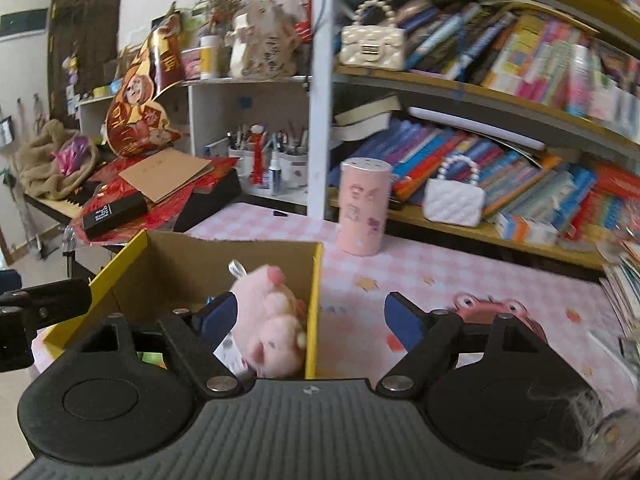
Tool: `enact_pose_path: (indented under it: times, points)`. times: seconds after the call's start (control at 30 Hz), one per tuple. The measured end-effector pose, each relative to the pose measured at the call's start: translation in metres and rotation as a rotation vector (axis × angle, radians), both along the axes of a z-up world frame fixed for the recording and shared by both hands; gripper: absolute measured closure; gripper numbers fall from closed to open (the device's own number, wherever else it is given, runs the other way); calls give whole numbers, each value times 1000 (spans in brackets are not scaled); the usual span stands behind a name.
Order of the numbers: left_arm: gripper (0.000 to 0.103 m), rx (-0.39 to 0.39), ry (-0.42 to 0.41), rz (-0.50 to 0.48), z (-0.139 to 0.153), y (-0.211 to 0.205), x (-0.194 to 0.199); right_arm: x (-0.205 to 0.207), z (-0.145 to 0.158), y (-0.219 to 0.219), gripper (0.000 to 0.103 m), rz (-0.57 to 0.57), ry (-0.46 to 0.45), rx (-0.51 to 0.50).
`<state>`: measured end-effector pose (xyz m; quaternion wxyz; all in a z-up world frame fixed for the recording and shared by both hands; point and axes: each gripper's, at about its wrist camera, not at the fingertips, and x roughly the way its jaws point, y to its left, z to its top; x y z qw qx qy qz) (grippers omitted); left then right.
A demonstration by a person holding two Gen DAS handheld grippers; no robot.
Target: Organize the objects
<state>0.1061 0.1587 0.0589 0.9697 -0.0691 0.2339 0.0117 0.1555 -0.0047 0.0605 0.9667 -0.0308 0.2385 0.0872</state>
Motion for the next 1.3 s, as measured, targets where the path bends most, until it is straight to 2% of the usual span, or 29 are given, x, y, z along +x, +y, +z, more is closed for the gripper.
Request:
enact_pose_path:
  times: [0.37, 0.7, 1.07, 1.3]
  points:
    - [9, 9, 123, 9, -39, -4, -69, -98, -35, -19, 23, -109, 92, 10]
    - [9, 41, 180, -38, -60, -30, -111, -168, -64, -40, 23, -211, 125, -13]
    - [9, 80, 251, -153, -76, -72, -119, -200, -77, -76, 20, -351, 183, -18]
    - [9, 120, 265, -179, -78, -98, -116, -207, -77, -95, 18, -395, 186, -24]
